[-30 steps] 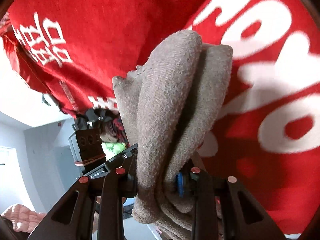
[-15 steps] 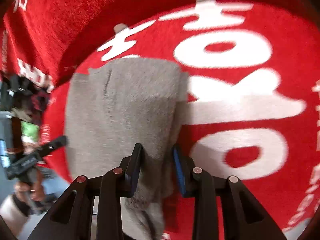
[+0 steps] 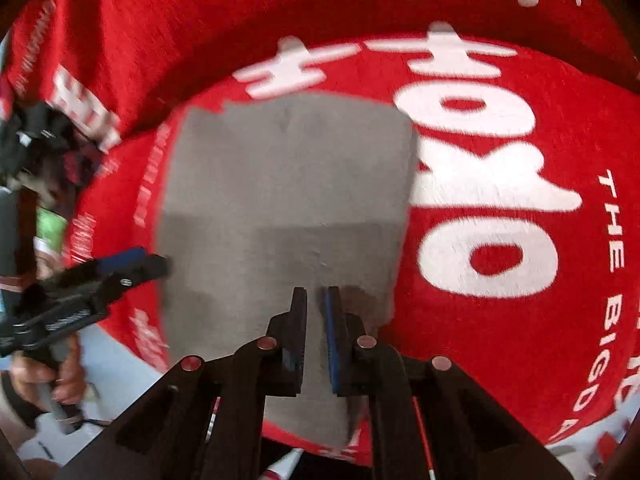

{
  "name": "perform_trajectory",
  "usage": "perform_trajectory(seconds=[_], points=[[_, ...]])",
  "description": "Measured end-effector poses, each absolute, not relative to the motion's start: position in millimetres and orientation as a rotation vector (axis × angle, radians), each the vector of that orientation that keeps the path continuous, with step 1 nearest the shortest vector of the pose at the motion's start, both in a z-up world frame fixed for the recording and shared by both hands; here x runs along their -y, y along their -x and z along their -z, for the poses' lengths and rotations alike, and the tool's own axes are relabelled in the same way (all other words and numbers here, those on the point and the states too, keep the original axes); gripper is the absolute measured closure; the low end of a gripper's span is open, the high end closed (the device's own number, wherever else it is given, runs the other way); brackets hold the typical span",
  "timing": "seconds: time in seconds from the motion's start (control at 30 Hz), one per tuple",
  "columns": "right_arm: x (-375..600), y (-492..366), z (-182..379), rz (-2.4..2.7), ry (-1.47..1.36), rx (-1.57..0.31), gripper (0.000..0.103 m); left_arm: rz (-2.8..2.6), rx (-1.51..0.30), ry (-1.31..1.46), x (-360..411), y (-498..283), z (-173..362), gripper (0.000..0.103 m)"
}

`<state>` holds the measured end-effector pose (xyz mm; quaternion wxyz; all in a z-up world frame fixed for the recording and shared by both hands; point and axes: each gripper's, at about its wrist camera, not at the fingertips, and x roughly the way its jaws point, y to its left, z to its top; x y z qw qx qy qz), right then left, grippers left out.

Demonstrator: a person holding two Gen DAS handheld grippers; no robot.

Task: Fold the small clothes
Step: 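Open the right gripper and smooth the folded sweater flat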

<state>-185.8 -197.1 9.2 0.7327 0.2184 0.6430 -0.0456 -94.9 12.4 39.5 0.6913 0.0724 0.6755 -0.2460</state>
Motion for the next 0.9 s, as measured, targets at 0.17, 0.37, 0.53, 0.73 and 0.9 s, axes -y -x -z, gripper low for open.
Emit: perform_trajectory(seconds=[0.17,0.37,0.53,0.73,0.9], points=[[219.2,207.8,-9.1,0.186,-0.531,-1.405,0.095,0.540,-1.509,-0.152,-18.9,96.1,-42.6,0.048],[229.8,227.7,-30.6,0.212,-0.629,-1.383,0.095,0.516,-1.496,-0.164,-17.1,93.6,-54.6,0.048],[214.0,226.8,-43.5,0.185,-0.650,-1.372,0.093,0.491,-1.487,-0.187,-12.4,95.6,-65.9,0.013],[194.0,222.0,-46.7,0.197,-0.647,-1.392,0.093,0.469,-1.482,-0.179,-14.5,95.3,-72.9,0.002],[187.2,218.7,-48.6,0.243,-0.611,-1.415,0.057,0.427,-1.480,-0.229,-19.8,95.4,-73.9,0.000]])
